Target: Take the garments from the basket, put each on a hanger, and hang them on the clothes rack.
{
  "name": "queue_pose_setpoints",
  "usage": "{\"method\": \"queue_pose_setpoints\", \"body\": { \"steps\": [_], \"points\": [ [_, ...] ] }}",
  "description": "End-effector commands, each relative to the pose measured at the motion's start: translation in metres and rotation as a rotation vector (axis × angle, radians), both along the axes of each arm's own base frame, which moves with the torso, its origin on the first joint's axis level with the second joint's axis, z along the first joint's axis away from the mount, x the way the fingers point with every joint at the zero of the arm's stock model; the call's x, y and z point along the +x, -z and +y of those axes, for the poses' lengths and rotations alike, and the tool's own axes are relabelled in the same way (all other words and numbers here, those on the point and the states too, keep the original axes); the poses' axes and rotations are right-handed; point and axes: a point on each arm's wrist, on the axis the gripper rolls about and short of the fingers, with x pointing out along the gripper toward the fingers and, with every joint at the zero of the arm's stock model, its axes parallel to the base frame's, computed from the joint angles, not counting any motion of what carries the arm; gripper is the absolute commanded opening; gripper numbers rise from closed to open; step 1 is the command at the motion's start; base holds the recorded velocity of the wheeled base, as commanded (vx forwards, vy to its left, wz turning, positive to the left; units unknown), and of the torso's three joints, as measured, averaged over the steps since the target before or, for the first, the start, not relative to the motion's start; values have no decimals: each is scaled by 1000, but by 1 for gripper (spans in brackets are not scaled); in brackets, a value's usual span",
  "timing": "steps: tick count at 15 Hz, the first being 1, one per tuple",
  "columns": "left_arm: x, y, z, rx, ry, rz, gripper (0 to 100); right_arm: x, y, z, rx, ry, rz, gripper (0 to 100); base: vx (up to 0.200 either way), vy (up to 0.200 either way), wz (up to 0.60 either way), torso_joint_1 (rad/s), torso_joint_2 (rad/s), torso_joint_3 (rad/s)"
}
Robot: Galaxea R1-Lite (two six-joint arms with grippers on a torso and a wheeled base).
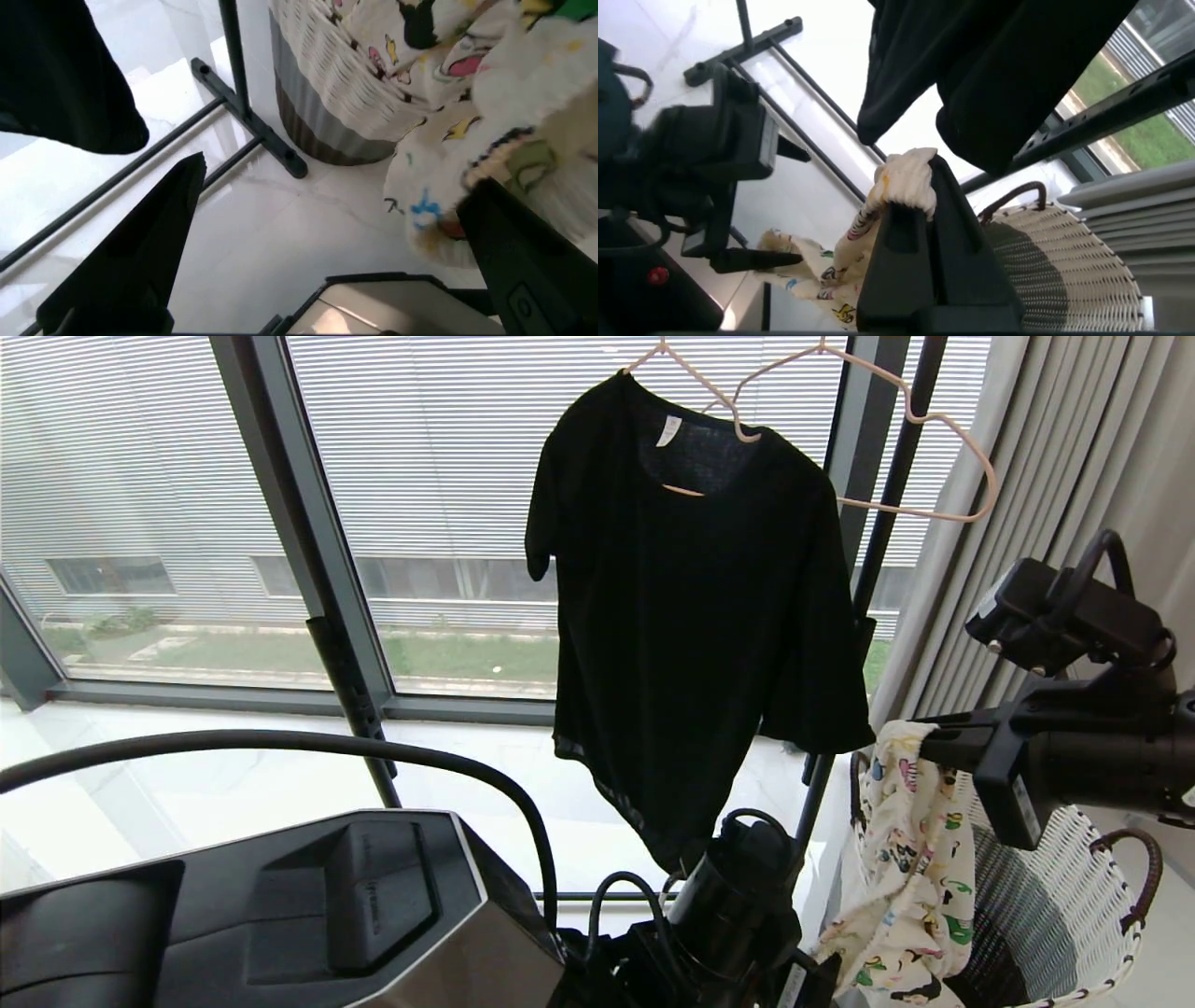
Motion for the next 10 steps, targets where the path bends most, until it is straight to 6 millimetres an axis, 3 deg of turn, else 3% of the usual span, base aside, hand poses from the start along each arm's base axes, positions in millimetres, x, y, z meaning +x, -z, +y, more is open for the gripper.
{"method": "queue_pose_setpoints", "body": {
  "steps": [1, 4, 5, 8, 10],
  "points": [
    [4, 13, 1, 26, -10, 17, 100, -4, -3, -2, 16, -19, -7, 0, 0, 0, 0, 0, 0, 0],
    [4, 14, 1, 28, -12, 17, 100, -5, -4, -2, 18, -24, -7, 0, 0, 0, 0, 0, 0, 0],
    [4, 14, 1, 28, -12, 17, 0, -5, -4, -2, 18, -24, -7, 0, 0, 0, 0, 0, 0, 0],
    [1, 17, 4, 39, -73, -27, 0, -4, -3, -2, 18, -20, -5, 0, 0, 0, 0, 0, 0, 0],
    [-12, 27, 12, 86, -131, -62, 0, 2, 2, -2, 14, 1, 18, 0, 0, 0, 0, 0, 0, 0]
  ]
}}
